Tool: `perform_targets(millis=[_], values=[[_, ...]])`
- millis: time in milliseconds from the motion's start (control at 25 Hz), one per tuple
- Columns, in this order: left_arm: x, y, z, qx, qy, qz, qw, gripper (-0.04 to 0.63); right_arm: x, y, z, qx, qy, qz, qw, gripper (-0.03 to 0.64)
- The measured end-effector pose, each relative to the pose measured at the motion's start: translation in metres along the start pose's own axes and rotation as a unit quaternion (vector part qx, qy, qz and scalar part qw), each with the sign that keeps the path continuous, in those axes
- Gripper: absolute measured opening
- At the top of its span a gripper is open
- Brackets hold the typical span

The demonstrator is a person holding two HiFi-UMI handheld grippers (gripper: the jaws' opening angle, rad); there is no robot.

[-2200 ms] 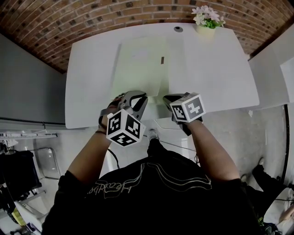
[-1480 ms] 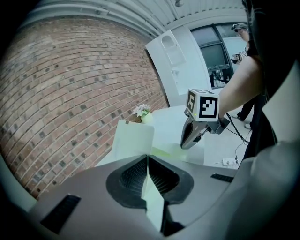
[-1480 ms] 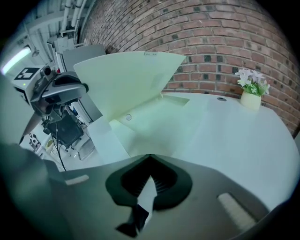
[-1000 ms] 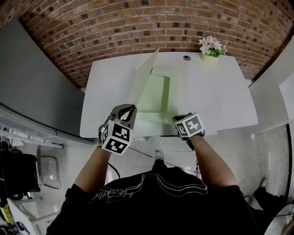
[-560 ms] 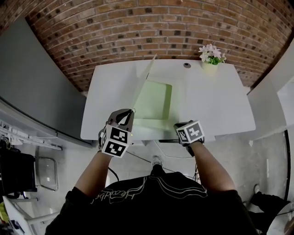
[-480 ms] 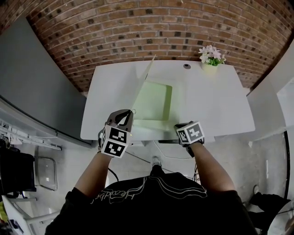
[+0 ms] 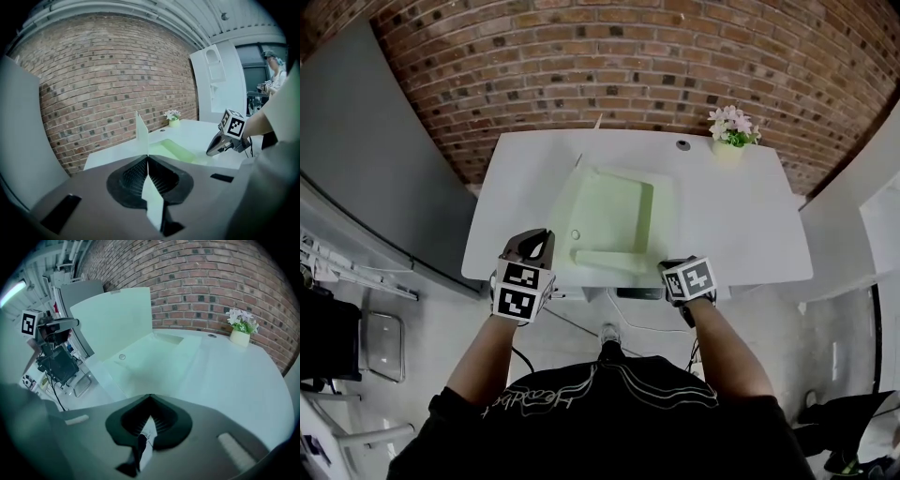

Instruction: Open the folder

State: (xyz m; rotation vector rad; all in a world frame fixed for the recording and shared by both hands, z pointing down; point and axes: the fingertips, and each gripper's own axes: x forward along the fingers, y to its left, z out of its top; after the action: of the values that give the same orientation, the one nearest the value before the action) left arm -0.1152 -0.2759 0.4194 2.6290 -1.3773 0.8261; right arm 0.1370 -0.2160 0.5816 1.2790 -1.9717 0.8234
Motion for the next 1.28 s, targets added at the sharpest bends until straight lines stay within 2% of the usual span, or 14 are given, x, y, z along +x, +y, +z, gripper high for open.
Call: perform_targets(millis=[360, 560, 800, 960, 1280], values=[[-0.014, 0.02, -0.024, -0.067, 0.0, 0.015, 0.9977, 0.009, -0.004, -0.007, -0.004, 0.008, -0.001, -0.011, 1.0, 0.002], [-0.019, 0.033, -0.038, -0.114, 0.001, 0.022, 0.9933, 0.009, -0.005, -0.01, -0.005, 0.014, -0.002, -0.014, 1.0, 0.002], [-0.023, 0.047, -0.056, -0.179, 0.004, 0.027, 0.9835, 0.009, -0.007, -0.015, -0.005, 0.011, 0.0, -0.02, 1.0, 0.002], [-0.025, 0.055, -0.074, -0.225, 0.013, 0.033, 0.9737, 0.008, -0.006, -0.021, -0.007, 0.013, -0.001, -0.024, 1.0, 0.003], [-0.028, 0.069, -0.104, -0.289, 0.028, 0.046, 0.9559, 0.008, -0.008, -0.031, -0.005, 0.019, -0.013, -0.024, 0.999, 0.003]])
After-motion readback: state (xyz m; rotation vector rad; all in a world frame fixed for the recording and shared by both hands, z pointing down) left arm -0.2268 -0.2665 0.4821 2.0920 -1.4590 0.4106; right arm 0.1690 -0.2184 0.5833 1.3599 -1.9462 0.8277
